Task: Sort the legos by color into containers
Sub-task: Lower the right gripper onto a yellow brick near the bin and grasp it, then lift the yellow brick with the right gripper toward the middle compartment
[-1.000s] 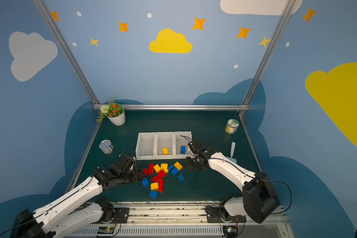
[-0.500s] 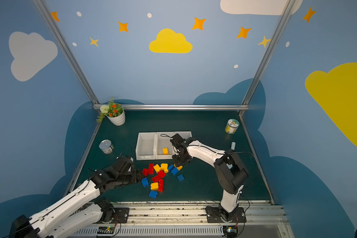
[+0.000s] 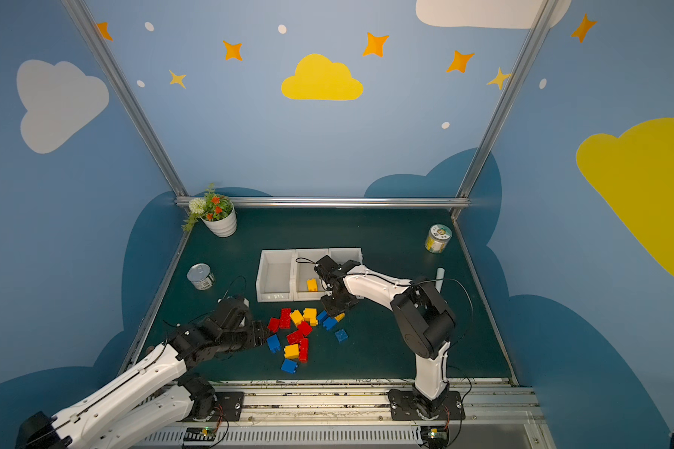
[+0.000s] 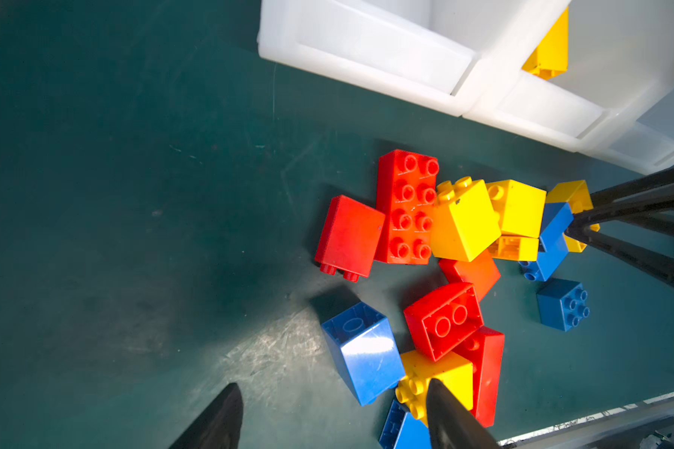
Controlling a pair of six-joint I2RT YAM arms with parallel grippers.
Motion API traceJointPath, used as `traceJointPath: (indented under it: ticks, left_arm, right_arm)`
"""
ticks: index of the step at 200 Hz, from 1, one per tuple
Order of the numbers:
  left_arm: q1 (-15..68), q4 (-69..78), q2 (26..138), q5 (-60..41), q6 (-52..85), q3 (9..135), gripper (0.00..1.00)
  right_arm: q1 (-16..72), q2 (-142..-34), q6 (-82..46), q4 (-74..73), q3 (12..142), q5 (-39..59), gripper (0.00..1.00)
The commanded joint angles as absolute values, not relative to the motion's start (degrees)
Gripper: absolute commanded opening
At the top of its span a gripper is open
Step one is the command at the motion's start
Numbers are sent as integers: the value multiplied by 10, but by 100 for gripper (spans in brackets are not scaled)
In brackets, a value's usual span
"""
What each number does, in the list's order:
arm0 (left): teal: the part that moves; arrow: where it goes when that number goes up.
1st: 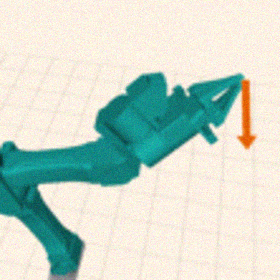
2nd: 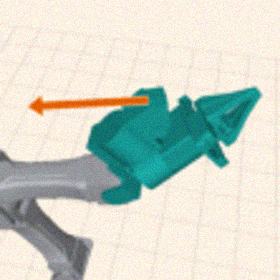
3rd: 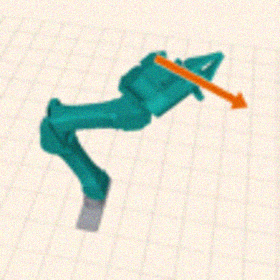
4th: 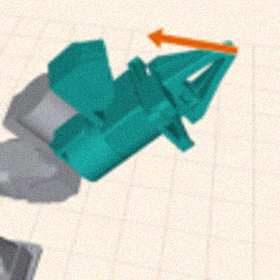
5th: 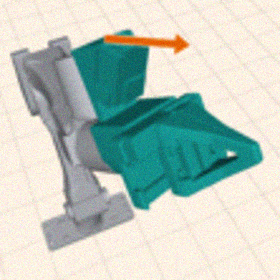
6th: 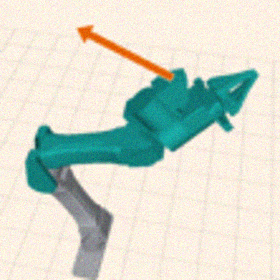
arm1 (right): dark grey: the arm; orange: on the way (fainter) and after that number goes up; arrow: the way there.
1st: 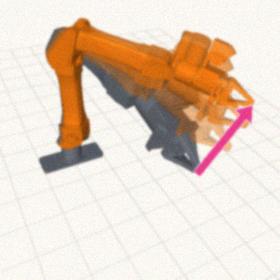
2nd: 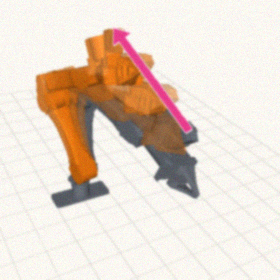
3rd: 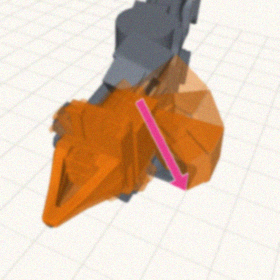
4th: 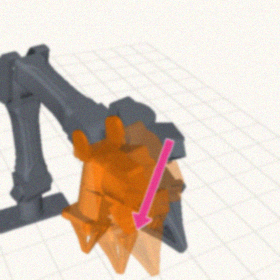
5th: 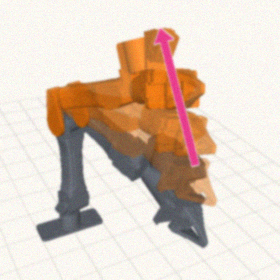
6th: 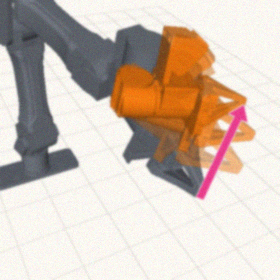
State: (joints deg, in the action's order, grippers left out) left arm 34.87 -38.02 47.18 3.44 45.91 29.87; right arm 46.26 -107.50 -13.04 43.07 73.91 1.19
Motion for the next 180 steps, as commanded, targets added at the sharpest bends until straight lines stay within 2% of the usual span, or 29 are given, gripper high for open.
traceJointPath:
  ticks: [1,35,68,138,180]
  left_arm:
    - [347,-381,468,38,462,292,75]
    - [348,-385,460,40,464,290,75]
    - [348,-386,452,40,466,286,75]
    - [348,-391,435,42,468,281,75]
    - [348,-387,434,38,468,279,75]
  right_arm:
    - [470,-1092,-135,448,747,5,40]
    - [471,-1086,-145,448,741,-3,29]
    - [470,-1072,-150,451,734,-7,25]
    - [470,-1010,-150,490,738,-15,24]
    - [469,-981,-130,527,800,-17,25]
